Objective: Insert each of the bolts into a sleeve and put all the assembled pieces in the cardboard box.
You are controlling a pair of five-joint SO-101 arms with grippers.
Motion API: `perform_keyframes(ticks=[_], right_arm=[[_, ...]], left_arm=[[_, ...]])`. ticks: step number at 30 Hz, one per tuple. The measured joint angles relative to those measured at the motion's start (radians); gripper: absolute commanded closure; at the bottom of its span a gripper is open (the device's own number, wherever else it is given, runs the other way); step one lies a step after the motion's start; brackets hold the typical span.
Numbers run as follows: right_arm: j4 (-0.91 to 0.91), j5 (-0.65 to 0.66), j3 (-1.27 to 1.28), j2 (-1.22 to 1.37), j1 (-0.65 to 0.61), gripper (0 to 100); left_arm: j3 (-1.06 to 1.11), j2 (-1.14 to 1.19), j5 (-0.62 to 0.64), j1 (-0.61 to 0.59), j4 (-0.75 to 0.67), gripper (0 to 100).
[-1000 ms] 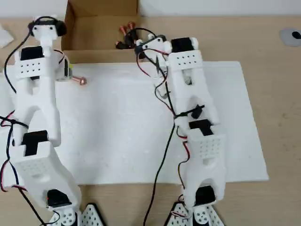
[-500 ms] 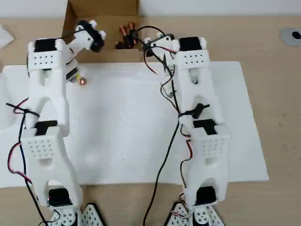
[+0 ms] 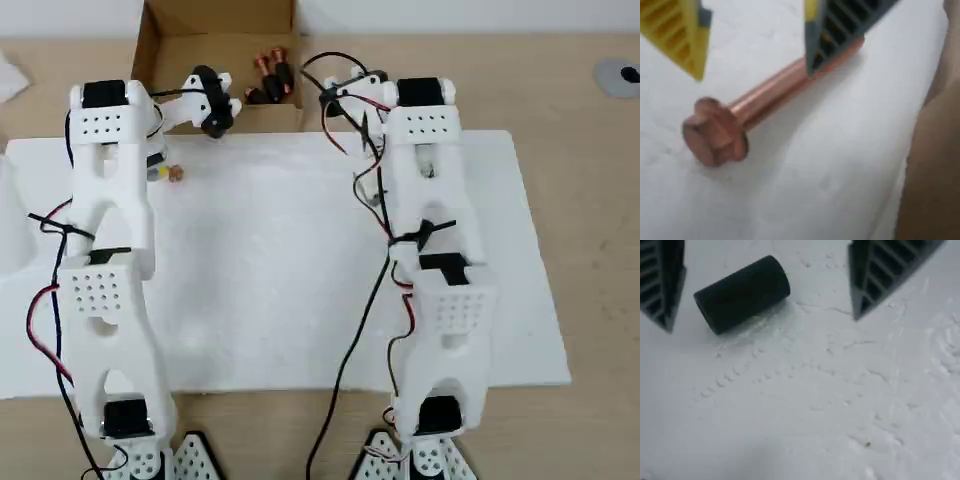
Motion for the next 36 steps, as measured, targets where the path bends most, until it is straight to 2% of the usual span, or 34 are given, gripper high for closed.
perform_keyframes(ticks=[10,20,25,31,33,36], right_arm=[[0.000,0.000,0.000,0.000,0.000,73.1],[0.000,0.000,0.000,0.000,0.000,73.1],[0.000,0.000,0.000,0.000,0.000,73.1],[0.000,0.000,0.000,0.000,0.000,73.1],[0.000,0.000,-0.002,0.000,0.000,73.1],[0.000,0.000,-0.006,0.000,0.000,73.1]], left_arm=[[-0.172,0.181,-0.008,-0.011,-0.018,86],[-0.327,0.287,-0.009,-0.009,0.032,86],[-0.339,0.296,-0.009,-0.003,0.098,99],[-0.341,0.302,-0.009,0.006,0.158,99],[-0.356,0.302,0.021,0.008,0.164,99],[-0.422,0.313,0.138,0.008,0.186,99]])
